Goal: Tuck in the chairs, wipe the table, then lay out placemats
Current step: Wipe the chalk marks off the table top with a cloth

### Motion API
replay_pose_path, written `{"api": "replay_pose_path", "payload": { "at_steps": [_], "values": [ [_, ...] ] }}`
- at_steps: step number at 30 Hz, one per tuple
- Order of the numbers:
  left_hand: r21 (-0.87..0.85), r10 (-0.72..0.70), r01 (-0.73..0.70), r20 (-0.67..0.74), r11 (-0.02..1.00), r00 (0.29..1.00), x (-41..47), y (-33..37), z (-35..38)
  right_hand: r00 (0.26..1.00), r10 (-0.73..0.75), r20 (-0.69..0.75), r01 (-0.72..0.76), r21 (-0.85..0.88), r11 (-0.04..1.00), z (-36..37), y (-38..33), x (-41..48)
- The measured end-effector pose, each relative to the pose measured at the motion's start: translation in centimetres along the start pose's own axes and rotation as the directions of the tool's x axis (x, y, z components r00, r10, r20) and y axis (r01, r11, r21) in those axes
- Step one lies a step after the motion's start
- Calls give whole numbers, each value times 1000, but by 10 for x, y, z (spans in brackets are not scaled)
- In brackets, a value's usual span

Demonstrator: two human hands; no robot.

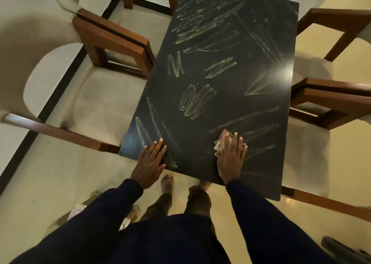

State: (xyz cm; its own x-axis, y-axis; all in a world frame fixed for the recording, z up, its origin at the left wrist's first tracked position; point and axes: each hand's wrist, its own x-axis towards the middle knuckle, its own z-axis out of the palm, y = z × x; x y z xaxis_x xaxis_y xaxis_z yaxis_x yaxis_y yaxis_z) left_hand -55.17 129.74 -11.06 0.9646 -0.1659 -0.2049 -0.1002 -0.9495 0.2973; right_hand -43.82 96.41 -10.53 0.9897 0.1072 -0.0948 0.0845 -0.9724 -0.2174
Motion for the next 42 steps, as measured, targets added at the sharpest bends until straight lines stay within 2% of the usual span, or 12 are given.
{"api": "replay_pose_path", "payload": {
  "at_steps": [4, 8, 14, 18, 20, 24, 27, 32, 35, 39, 40, 42],
  "values": [
    [10, 24, -24, -27, 1000, 999, -1, 0, -2, 951, -296, 93, 299, -24, 954, 18, -61, 0],
    [15, 12, -11, -38, 1000, 999, 0, -1, -5, 668, -700, 251, 731, -46, 681, 17, -31, -37],
    [29, -13, 14, -45, 999, 999, 2, 1, -7, 973, -228, 44, 232, -115, 966, 2, -7, -13],
    [19, -26, 27, -65, 999, 998, -2, -3, -9, 989, -141, 32, 143, -41, 989, 19, -81, -4],
    [37, -33, 37, -100, 999, 994, -7, -10, -11, 919, -386, 84, 391, -53, 919, 30, -105, -18],
    [55, -64, 74, -174, 996, 983, -18, -30, -15, 514, -825, 233, 851, -23, 524, 25, -68, -28],
    [53, -105, 118, -193, 992, 975, -32, -41, -13, 673, -706, 221, 734, -74, 676, 10, -30, -10],
    [10, -118, 123, -216, 992, 969, -42, -34, -6, 983, -184, 16, 185, -97, 978, 19, -92, 4],
    [-2, -85, 86, -188, 996, 978, -43, -28, 1, 926, -360, 116, 365, -32, 930, 36, -132, -12],
    [-10, -71, 70, -191, 997, 979, -41, -26, 0, 470, -835, 285, 870, 13, 494, 28, -79, -23],
    [-13, -73, 71, -193, 997, 979, -40, -26, -1, 477, -830, 287, 868, -8, 496, 20, -59, -20],
    [-11, -81, 80, -197, 997, 977, -38, -26, -2, 715, -668, 207, 693, -88, 715, 10, -28, -14]
  ]
}}
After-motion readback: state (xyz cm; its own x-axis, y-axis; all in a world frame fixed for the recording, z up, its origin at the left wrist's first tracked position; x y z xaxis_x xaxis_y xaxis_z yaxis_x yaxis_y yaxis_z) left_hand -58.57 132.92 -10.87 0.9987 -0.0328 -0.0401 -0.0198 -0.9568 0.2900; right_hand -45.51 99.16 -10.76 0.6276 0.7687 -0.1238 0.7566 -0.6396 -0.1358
